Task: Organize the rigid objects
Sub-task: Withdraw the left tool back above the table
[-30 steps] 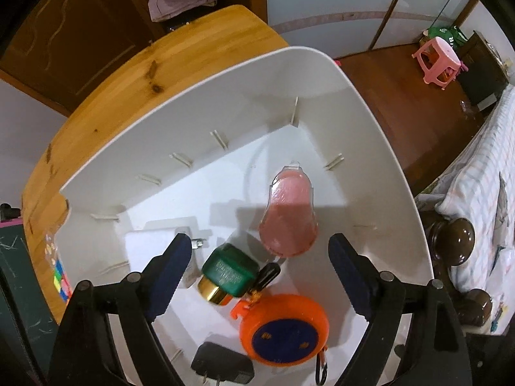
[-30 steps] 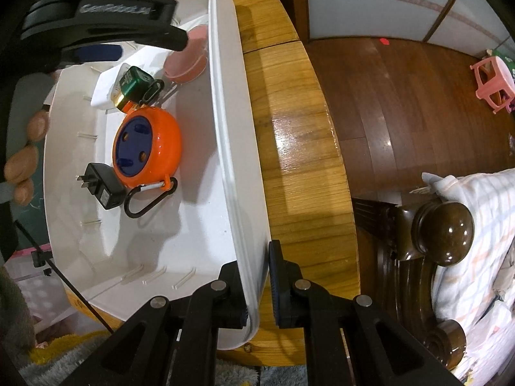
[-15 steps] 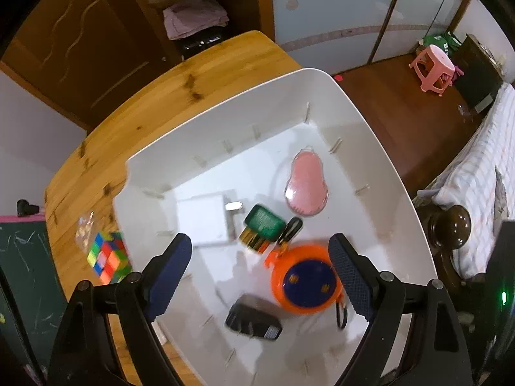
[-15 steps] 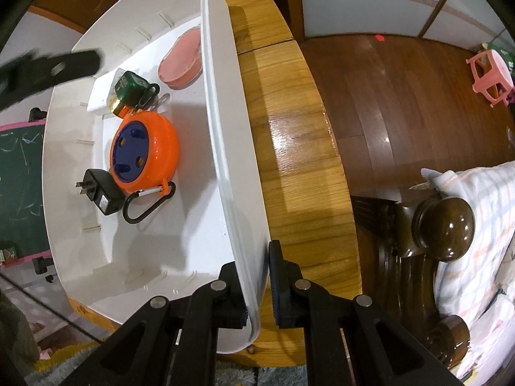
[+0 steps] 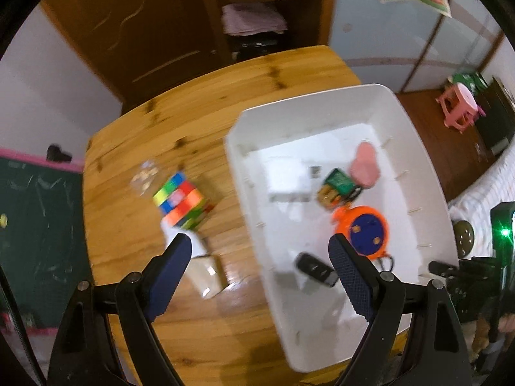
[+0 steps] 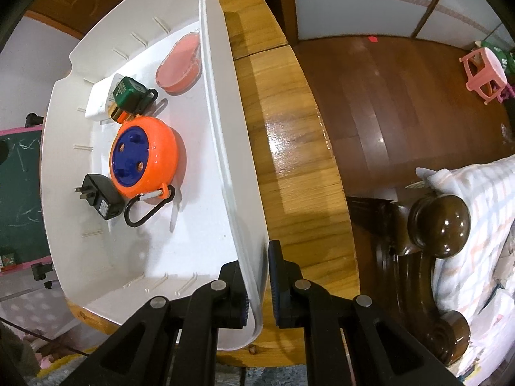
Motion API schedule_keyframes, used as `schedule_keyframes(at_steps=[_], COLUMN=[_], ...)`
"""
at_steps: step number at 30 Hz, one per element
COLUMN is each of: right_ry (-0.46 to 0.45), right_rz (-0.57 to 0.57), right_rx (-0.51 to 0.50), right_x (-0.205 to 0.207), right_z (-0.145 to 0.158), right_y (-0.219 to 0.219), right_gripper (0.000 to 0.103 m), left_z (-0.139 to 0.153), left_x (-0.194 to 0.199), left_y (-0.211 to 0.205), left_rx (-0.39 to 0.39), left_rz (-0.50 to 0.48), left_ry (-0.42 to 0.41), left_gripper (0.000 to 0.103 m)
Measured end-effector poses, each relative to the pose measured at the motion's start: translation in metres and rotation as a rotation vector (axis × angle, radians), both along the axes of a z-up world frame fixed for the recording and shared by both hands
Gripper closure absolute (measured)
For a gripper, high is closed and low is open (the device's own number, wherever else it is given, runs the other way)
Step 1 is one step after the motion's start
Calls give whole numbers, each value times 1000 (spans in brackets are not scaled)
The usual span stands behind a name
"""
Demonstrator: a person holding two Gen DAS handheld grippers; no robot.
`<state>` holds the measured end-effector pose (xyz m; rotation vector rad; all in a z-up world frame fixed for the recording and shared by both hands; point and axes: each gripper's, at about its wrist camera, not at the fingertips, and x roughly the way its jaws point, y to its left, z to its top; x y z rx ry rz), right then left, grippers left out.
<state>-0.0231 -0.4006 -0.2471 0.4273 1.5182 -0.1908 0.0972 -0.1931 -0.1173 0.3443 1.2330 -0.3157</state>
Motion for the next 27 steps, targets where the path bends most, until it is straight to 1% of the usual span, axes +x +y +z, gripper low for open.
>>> schedule_keyframes(at_steps=[4, 8, 10, 14, 17, 27], right_ry=[-5, -11, -15, -24, -29, -49], right_rz=[3, -4, -16, -53, -71, -87], right_rx=[-19, -39, -40, -21, -13, -41], right_x=[-1, -2, -3, -6, -8, -14], right_z=[3, 6, 7, 9, 10, 18], right_y=[2, 4, 3, -1, -2, 3], right_gripper=[93, 94, 95, 96, 96, 97], left_z=[-1, -10, -15, -22, -30, -60], left_x=[0, 5, 9, 12, 15, 31], left_y=[36, 74, 93, 114, 121, 130], left_rx=[10, 9, 4, -4, -7, 0], left_rz=[71, 165, 212, 263, 274, 273], left_ry=[-9, 18, 23, 33, 44, 95], left_gripper=[14, 14, 14, 14, 14, 14])
